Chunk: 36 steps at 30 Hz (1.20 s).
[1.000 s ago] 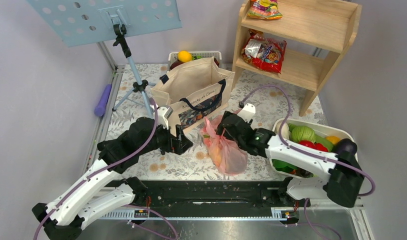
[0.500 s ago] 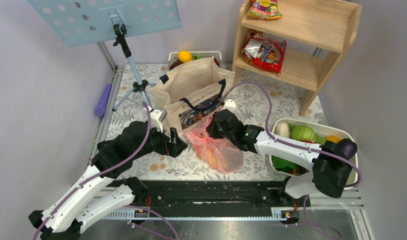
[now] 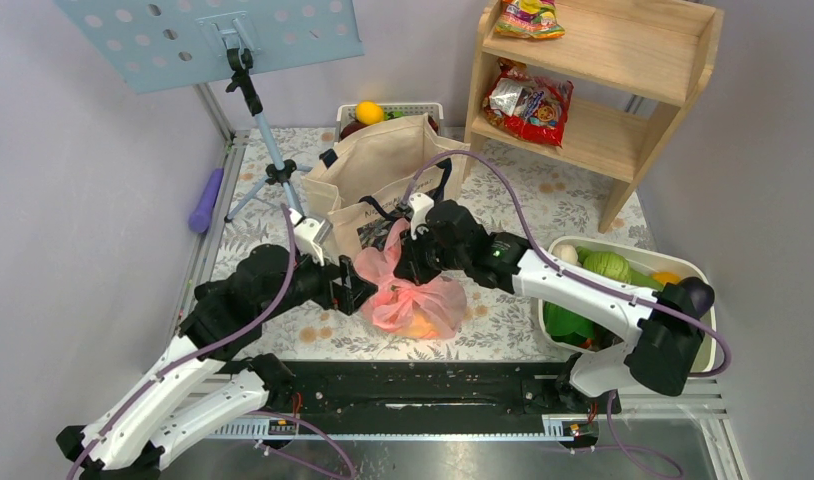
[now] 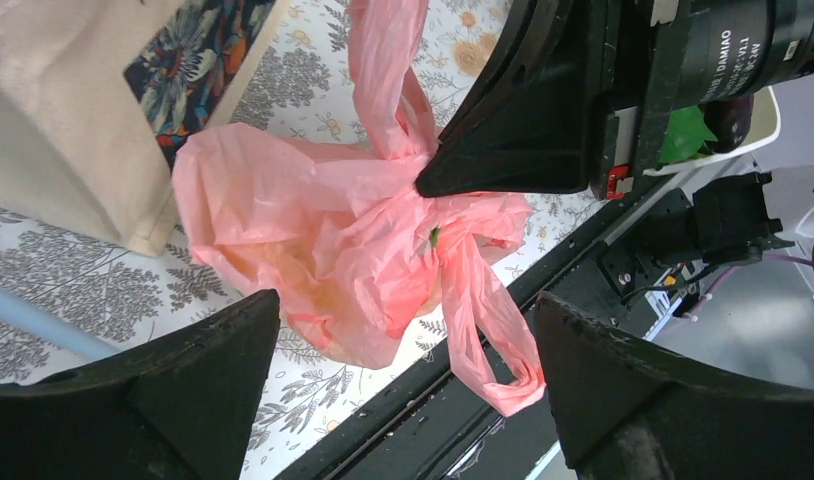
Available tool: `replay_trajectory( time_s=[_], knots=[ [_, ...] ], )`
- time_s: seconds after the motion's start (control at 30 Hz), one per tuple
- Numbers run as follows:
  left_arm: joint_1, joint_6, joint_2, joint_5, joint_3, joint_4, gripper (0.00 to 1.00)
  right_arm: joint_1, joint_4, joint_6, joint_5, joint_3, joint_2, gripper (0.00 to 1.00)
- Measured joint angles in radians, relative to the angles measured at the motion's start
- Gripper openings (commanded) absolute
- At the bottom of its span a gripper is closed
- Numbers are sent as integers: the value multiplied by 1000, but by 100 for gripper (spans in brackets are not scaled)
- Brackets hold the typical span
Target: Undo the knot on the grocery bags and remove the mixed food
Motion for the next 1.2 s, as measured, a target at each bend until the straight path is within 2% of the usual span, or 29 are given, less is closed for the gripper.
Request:
replay_trajectory(
  time_s=[0.07, 0.1, 0.13, 0.23, 0.33, 0.43, 0.6, 0.7, 0.83, 0.9, 1.07, 1.2],
  knots=[
    [0, 2, 6, 17, -27, 32, 97, 0, -11, -24, -17, 0, 5, 2],
    [0, 2, 10, 24, -48, 48, 97, 0, -13, -35, -26, 0, 10, 9],
    [0, 3, 14, 29, -63, 58, 96, 0, -13, -43, -33, 0, 17, 27],
    [0, 2, 20, 45, -124, 91, 97, 0, -23, -58, -35, 0, 31, 53],
    [0, 7, 27, 48, -184, 130, 96, 0, -35, -57, -38, -4, 23, 75],
    [0, 9, 34, 34, -239, 158, 96, 0, -32, -43, -38, -38, -25, 86],
    [0, 9, 82, 11, -250, 190, 95, 0, 6, 17, -21, -180, -217, 88],
    [0, 10, 105, -4, -248, 197, 84, 0, 27, 73, 14, -269, -329, 83],
    [0, 44, 160, -4, -220, 185, 82, 0, 67, 147, 56, -407, -441, 78],
    [0, 71, 198, 12, -187, 171, 80, 2, 77, 179, 67, -466, -479, 78],
    [0, 156, 278, 51, -116, 171, 63, 25, 78, 229, 107, -553, -541, 80],
    [0, 214, 309, 59, -112, 159, 64, 53, 89, 235, 143, -558, -554, 80]
  ],
)
